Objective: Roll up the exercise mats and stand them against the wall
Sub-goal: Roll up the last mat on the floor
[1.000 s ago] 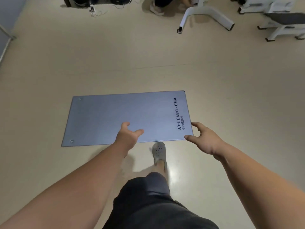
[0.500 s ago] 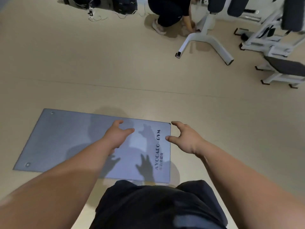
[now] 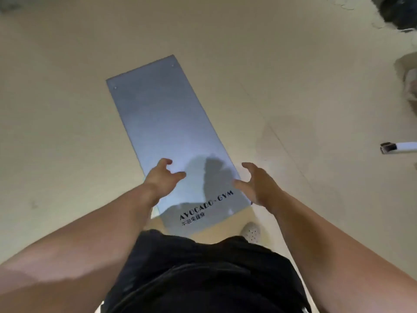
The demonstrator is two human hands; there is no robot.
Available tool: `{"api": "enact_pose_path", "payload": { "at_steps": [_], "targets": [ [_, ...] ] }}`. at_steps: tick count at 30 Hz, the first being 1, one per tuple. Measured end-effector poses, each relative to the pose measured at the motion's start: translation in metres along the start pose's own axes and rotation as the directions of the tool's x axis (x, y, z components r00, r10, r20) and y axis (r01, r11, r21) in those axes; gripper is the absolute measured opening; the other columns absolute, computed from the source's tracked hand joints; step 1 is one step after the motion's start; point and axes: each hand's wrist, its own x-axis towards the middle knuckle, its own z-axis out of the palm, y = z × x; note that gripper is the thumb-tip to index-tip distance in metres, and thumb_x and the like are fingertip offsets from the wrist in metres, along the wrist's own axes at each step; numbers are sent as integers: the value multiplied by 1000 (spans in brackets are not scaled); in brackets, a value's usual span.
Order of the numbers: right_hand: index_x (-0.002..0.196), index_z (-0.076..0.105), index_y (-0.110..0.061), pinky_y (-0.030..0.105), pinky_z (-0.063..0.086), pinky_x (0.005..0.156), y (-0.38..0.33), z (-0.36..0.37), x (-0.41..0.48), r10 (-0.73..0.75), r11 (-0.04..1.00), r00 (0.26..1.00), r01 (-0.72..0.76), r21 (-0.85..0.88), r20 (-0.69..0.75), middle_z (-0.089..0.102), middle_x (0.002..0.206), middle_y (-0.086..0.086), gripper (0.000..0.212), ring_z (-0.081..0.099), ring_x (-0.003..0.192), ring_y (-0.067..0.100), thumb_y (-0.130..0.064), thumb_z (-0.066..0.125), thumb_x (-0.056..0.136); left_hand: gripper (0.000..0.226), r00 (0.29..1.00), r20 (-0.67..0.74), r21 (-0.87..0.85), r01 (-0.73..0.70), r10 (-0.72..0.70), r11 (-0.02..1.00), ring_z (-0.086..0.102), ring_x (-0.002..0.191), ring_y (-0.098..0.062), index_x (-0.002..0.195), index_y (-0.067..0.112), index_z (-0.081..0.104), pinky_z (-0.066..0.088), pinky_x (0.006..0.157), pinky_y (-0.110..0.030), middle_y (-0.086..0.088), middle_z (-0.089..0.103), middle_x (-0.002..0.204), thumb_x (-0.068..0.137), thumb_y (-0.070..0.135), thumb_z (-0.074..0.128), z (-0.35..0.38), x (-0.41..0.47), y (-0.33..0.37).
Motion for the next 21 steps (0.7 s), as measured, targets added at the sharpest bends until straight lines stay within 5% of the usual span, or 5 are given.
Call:
{"api": "enact_pose_path", "payload": {
  "at_steps": [5,10,21],
  "targets": [
    [162,32,-20,36,56,83,20,-10,3,-119,970,976,153,-189,180,62,140,13,77,69,111,31,-44,66,97,68,983,-93,-139,142,-155,980,56,115,-27,149,29,37,46,100,-40,-9,49,148,92,44,71,40,-70,-47],
    [162,33,-21,35,42,106,29,18,20,-143,929,972,196,-314,185,38,162,13,70,51,137,32,-50,58,102,68,962,-153,-240,184,-225,953,57,120,-27,148,31,39,45,95,-37,-8,49,147,91,43,72,56,-89,-97],
    [159,35,-25,42,44,110,131,173,138,-223,797,936,337,-501,274,41,160,4,68,51,138,28,-48,61,101,67,972,-64,-258,204,-228,944,59,112,-24,149,32,37,46,80,-31,-3,48,144,92,42,71,162,52,-250]
  ]
}}
